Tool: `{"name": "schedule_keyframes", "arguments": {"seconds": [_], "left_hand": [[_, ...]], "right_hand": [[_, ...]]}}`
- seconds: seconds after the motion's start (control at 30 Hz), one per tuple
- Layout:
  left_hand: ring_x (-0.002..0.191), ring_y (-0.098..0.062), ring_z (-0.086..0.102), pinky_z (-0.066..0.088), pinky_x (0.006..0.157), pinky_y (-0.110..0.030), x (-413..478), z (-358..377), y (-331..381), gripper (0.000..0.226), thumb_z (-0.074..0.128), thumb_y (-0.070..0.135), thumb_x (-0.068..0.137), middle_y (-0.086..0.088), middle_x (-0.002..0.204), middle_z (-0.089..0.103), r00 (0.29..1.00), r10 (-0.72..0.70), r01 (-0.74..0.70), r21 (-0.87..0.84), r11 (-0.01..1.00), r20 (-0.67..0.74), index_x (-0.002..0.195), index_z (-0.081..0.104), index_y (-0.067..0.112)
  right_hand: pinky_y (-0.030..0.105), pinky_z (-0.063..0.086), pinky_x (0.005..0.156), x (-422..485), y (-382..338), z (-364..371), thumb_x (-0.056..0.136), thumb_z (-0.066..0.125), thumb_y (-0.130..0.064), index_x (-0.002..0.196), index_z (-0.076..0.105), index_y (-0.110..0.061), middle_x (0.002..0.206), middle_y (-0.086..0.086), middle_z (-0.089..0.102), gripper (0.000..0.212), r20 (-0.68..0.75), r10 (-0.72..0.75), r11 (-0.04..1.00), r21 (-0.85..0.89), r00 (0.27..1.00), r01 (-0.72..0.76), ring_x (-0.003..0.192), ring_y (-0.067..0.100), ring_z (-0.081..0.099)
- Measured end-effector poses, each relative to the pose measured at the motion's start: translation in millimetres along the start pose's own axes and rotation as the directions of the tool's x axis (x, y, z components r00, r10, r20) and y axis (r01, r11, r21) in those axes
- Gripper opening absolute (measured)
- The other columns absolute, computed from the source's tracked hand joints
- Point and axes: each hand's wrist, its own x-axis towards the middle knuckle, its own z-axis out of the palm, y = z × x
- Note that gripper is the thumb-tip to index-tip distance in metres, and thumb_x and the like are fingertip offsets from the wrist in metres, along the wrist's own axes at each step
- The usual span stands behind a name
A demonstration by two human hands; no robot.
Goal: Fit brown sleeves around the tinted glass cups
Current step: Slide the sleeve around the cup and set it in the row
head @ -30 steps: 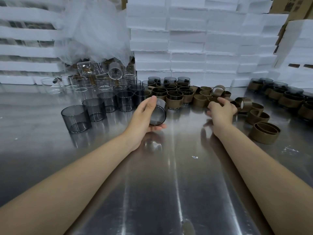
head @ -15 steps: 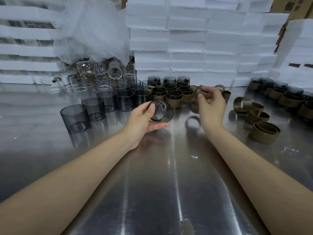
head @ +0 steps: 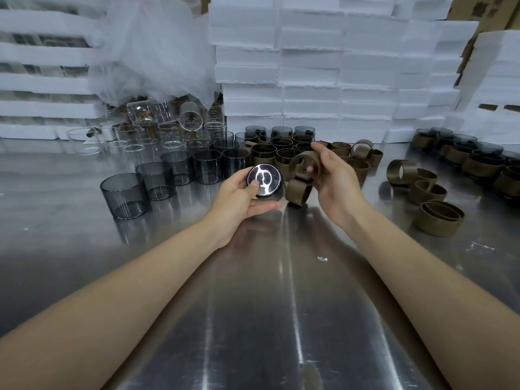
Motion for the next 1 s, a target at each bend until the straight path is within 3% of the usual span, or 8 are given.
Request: {"name": "schedule_keyframes", "arguments": {"seconds": [0.1, 0.17, 0.3, 0.47, 0.53, 0.67, 0.8, 1.0], "left_hand": [[0.087, -0.036, 0.073, 0.060, 0.076, -0.028, 0.5, -0.4, 0.2, 0.033, 0.040, 0.004, 0.104, -0.006, 0.116, 0.066, 1.000, -0.002, 0.002, -0.007, 1.000, -0.016, 0.134, 0.052, 0.007], [0.088, -0.037, 0.073, 0.060, 0.077, -0.030, 0.1, -0.6, 0.5, 0.033, 0.040, 0.004, 0.104, -0.008, 0.115, 0.066, 1.000, -0.004, 0.004, -0.001, 1.000, -0.022, 0.134, 0.052, 0.008], [0.085, -0.037, 0.073, 0.061, 0.076, -0.029, -1.4, 1.0, 1.3, 0.032, 0.041, 0.004, 0.103, 0.003, 0.107, 0.067, 1.000, -0.004, 0.004, 0.007, 1.000, -0.026, 0.132, 0.054, 0.008], [0.083, -0.036, 0.073, 0.061, 0.073, -0.027, -3.2, 3.2, 2.4, 0.033, 0.041, 0.003, 0.103, 0.005, 0.105, 0.067, 1.000, -0.005, 0.006, 0.016, 1.000, -0.025, 0.134, 0.053, 0.007], [0.083, -0.036, 0.073, 0.061, 0.074, -0.028, -3.6, 3.3, 2.7, 0.034, 0.041, 0.003, 0.103, 0.003, 0.112, 0.065, 1.000, -0.010, 0.011, 0.018, 1.000, -0.025, 0.136, 0.051, 0.007], [0.083, -0.037, 0.073, 0.061, 0.074, -0.027, -3.9, 4.6, 2.8, 0.037, 0.041, 0.005, 0.104, -0.003, 0.133, 0.057, 1.000, -0.020, 0.021, 0.044, 0.999, -0.017, 0.140, 0.047, 0.007], [0.083, -0.037, 0.073, 0.061, 0.073, -0.027, -3.9, 5.0, 3.1, 0.036, 0.041, 0.004, 0.104, -0.009, 0.136, 0.057, 0.999, -0.029, 0.029, 0.052, 0.998, -0.015, 0.139, 0.048, 0.006], [0.082, -0.036, 0.073, 0.061, 0.071, -0.027, -5.5, 4.9, 5.0, 0.034, 0.040, 0.004, 0.104, -0.011, 0.134, 0.057, 0.999, -0.031, 0.032, 0.039, 0.999, -0.030, 0.137, 0.049, 0.006]], "right_hand": [[0.018, 0.045, 0.070, 0.9, -3.1, -0.8, 0.096, 0.056, -0.011, 0.109, 0.062, -0.012, 0.081, -0.002, 0.059, 0.015, 0.003, 0.018, 0.999, 0.031, 1.000, -0.019, 0.067, 0.005, 0.057], [0.018, 0.050, 0.076, 1.3, -4.1, -2.0, 0.088, 0.062, 0.002, 0.124, 0.058, -0.007, 0.093, -0.001, 0.063, 0.038, -0.031, -0.019, 1.000, -0.008, 0.999, 0.019, 0.076, 0.004, 0.063], [0.018, 0.049, 0.069, 2.4, -2.8, -3.9, 0.090, 0.059, 0.003, 0.128, 0.056, -0.003, 0.085, 0.000, 0.063, 0.038, -0.088, -0.132, 0.977, -0.177, 0.987, 0.115, 0.062, 0.007, 0.058], [0.029, 0.047, 0.099, 6.8, 4.1, -6.7, 0.098, 0.051, -0.017, 0.117, 0.064, -0.018, 0.106, 0.006, 0.068, 0.023, -0.043, -0.275, 0.808, -0.552, 0.960, 0.207, 0.098, 0.014, 0.063], [0.034, 0.045, 0.102, 7.4, 5.0, -7.9, 0.100, 0.047, -0.020, 0.116, 0.065, -0.017, 0.109, 0.008, 0.069, 0.025, -0.031, -0.321, 0.743, -0.628, 0.947, 0.231, 0.107, 0.019, 0.062], [0.032, 0.046, 0.099, 8.0, 1.4, -10.9, 0.098, 0.048, -0.023, 0.117, 0.067, -0.016, 0.108, 0.003, 0.071, 0.028, -0.041, -0.393, 0.663, -0.705, 0.919, 0.252, 0.107, 0.017, 0.062], [0.044, 0.047, 0.097, 10.6, -0.2, -12.2, 0.096, 0.047, -0.028, 0.110, 0.069, -0.018, 0.094, 0.000, 0.068, 0.028, -0.095, -0.368, 0.667, -0.720, 0.925, 0.191, 0.101, 0.024, 0.062], [0.044, 0.049, 0.092, 9.1, 3.1, -12.5, 0.100, 0.044, -0.027, 0.097, 0.059, -0.020, 0.084, -0.010, 0.061, 0.017, -0.093, -0.374, 0.661, -0.725, 0.923, 0.194, 0.093, 0.020, 0.063]]}}
